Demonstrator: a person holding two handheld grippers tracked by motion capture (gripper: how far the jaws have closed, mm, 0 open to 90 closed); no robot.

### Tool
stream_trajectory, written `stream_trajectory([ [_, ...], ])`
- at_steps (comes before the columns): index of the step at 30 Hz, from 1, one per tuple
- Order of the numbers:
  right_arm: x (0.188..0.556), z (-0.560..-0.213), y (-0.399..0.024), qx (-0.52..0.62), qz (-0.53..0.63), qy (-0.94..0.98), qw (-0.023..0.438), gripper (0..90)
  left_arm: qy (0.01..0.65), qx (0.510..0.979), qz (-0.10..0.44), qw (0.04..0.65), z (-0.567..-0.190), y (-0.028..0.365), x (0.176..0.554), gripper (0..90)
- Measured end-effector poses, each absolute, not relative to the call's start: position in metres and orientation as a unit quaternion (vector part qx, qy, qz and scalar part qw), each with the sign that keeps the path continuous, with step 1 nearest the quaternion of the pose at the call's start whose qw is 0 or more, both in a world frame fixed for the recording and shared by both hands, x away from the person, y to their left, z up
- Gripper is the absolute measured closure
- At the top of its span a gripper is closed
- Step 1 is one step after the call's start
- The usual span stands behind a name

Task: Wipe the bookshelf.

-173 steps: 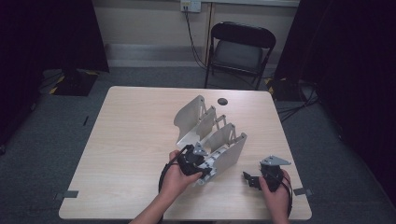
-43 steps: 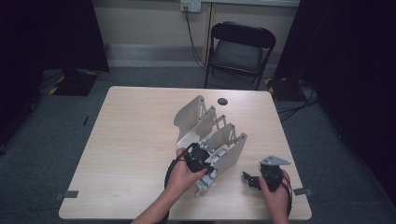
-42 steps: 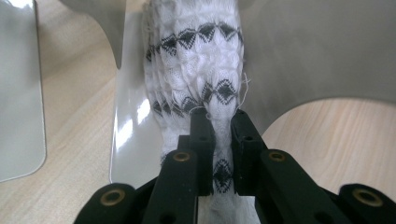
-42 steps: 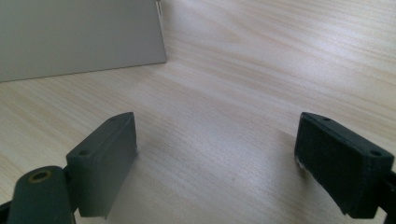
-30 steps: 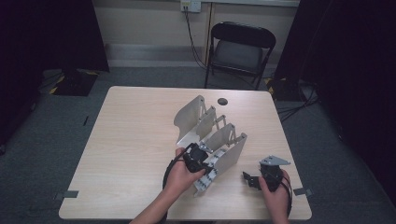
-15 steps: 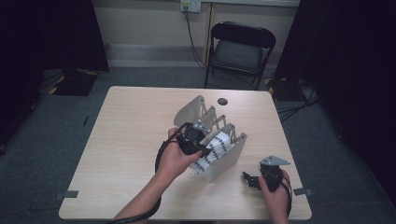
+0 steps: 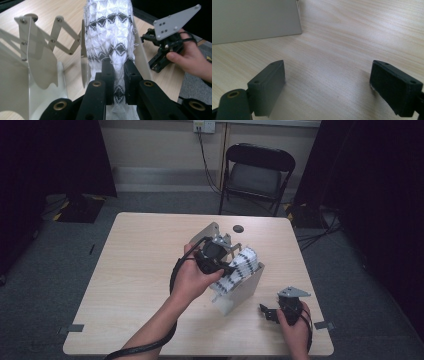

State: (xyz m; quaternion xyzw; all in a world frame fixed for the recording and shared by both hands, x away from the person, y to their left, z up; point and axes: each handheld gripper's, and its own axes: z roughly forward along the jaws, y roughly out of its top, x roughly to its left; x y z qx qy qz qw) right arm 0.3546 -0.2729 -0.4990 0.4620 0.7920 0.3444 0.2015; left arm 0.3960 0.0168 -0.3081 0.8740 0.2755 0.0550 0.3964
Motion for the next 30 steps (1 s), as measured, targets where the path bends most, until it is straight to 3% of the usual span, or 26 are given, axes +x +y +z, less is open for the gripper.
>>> stream_trajectory([
  [9, 0.355, -0.499, -0.273, 0.462, 0.345, 0.792, 0.201, 12.4, 0.265, 0.878, 0.061, 0.393, -0.309, 0.007, 0.392, 82.0],
  [30, 0.354, -0.499, -0.273, 0.463, 0.344, 0.792, 0.201, 12.4, 0.272, 0.884, 0.047, 0.378, -0.349, 0.008, 0.392, 82.0],
])
